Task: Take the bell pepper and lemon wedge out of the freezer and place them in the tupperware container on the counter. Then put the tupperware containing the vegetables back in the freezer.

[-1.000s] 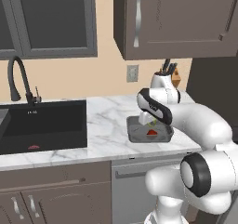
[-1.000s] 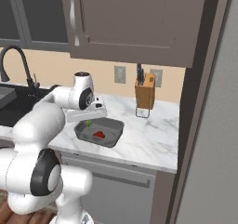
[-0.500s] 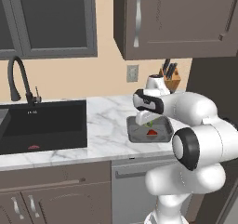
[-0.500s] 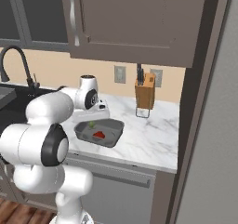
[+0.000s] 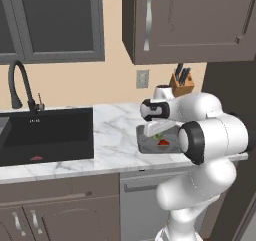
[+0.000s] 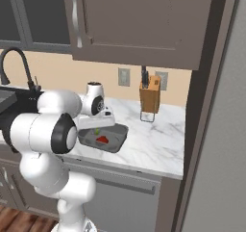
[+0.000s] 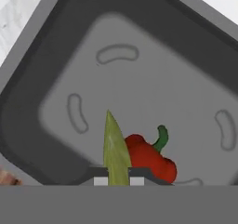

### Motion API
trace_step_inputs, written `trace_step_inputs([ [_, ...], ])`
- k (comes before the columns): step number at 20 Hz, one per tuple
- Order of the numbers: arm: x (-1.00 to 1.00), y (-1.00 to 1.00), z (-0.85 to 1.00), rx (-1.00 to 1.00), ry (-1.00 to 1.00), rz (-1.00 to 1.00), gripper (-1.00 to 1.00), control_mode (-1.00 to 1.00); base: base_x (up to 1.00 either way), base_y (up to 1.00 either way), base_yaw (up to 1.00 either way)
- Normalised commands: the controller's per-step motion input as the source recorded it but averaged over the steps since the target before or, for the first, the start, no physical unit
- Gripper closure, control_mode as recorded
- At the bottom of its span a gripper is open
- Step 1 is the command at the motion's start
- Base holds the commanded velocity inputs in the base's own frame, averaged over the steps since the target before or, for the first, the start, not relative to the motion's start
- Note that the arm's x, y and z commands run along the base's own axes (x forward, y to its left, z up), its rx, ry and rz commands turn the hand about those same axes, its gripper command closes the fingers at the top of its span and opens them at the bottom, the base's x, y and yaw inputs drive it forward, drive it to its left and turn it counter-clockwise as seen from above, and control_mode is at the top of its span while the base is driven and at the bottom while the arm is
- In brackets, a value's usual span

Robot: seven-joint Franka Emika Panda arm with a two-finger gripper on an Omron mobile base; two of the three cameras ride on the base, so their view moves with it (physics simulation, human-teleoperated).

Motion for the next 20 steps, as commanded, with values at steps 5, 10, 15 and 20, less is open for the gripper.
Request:
trace_step_inputs([
  [5, 0.22, 0.00, -0.17, 0.00, 0.01, 0.00, 1.00, -1.00, 0.00, 0.00, 0.00],
  [10, 0.18, 0.00, -0.13, 0.00, 0.00, 0.00, 1.00, -1.00, 0.00, 0.00, 0.00],
  [15, 0.11, 0.00, -0.06, 0.00, 0.00, 0.00, -1.00, -1.00, 0.00, 0.00, 0.00],
  [20, 0.01, 0.00, 0.00, 0.00, 0.01, 0.00, -1.00, -1.00, 0.00, 0.00, 0.00],
])
